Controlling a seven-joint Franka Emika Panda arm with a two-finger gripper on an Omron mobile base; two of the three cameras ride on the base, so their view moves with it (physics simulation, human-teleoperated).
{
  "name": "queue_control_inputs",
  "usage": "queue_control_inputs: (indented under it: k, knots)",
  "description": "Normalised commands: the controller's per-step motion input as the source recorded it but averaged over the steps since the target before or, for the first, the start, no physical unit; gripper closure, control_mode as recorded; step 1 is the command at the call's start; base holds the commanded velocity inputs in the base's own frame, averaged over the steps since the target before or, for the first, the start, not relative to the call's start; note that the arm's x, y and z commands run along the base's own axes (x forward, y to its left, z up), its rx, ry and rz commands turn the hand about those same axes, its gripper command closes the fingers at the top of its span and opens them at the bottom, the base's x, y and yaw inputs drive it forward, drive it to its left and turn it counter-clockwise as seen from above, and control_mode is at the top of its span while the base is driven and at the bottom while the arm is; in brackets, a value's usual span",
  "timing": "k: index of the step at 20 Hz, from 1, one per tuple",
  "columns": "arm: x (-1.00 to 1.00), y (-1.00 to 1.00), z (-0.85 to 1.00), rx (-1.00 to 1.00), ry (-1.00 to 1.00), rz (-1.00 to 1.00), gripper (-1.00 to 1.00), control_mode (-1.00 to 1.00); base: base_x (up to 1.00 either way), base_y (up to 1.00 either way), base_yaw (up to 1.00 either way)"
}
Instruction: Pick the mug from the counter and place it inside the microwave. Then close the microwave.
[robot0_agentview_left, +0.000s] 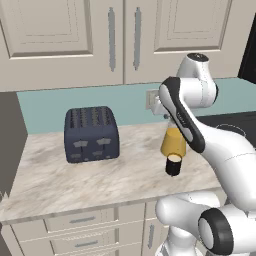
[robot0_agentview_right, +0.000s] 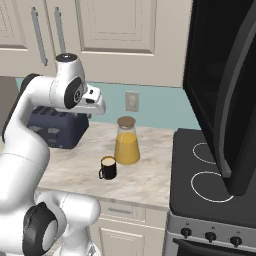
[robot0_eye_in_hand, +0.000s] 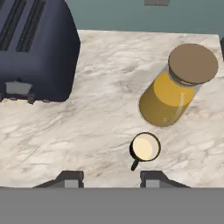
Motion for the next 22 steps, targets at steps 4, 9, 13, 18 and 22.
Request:
queue_control_inputs:
  k: [4,9,13,18,22]
  knots:
    - [-0.01,0.00,-0.04,0.00,0.12,0.00,-1.00,-1.00,0.00,0.00,0.00]
    - [0.00,0.00,-0.17,0.00,0.28,0.00,-1.00,-1.00,0.00,0.00,0.00]
    - [0.00,0.00,-0.27,-0.01,0.23,-0.05,-1.00,-1.00,0.00,0.00,0.00]
    - [0.00,0.00,-0.39,-0.03,0.12,-0.10,-1.00,-1.00,0.00,0.00,0.00]
    - [-0.02,0.00,-0.53,-0.05,0.00,-0.15,-1.00,-1.00,0.00,0.00,0.00]
